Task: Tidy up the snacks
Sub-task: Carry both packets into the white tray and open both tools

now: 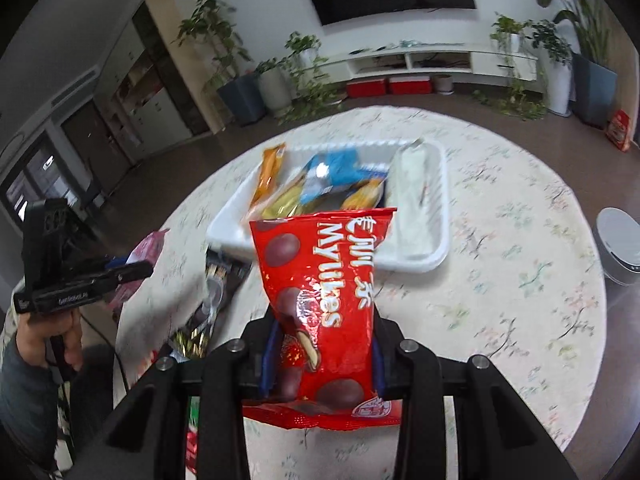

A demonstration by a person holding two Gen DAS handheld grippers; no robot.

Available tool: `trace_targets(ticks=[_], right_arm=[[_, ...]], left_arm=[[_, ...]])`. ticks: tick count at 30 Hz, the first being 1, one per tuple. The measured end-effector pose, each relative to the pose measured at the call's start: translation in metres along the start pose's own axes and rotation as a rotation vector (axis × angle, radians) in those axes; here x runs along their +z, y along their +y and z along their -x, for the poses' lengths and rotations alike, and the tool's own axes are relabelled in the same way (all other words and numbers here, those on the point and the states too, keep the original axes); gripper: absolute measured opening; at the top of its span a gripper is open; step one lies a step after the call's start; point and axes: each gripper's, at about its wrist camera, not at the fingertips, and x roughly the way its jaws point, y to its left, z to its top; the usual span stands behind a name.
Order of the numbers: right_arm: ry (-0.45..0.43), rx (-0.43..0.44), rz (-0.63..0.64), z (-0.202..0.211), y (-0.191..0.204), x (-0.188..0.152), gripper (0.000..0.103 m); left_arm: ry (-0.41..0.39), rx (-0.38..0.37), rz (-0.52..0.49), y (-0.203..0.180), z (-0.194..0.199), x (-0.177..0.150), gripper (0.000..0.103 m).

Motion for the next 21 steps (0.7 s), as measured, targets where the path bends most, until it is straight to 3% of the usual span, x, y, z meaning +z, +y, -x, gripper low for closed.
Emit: trace_targets(ticks=[7,11,15,21], right_arm=[[-0.089,-0.048,-0.059,0.002,-0.001,0.069,0.038],[-0.095,-0.065,-0.047,-0.017,0.006,0.102,0.038],[-0.062,-0.076,-0.051,-0.044,0.008,0.12,0.038],[0.025,-0.12,-0.07,-0.091,0.005,0.118,0.038]], left_arm=[[-0.092,0.007,0.007,-0.003,-0.012,0.077,0.026],[-0.086,0.021,-0.02,-0.006,-0.036,0.116,0.026],[-0.05,0.026,-0.049,-0.01,-0.075,0.133,0.026],[-0.004,0.015,-0.041,-0.007,-0.129,0.135,0.026]])
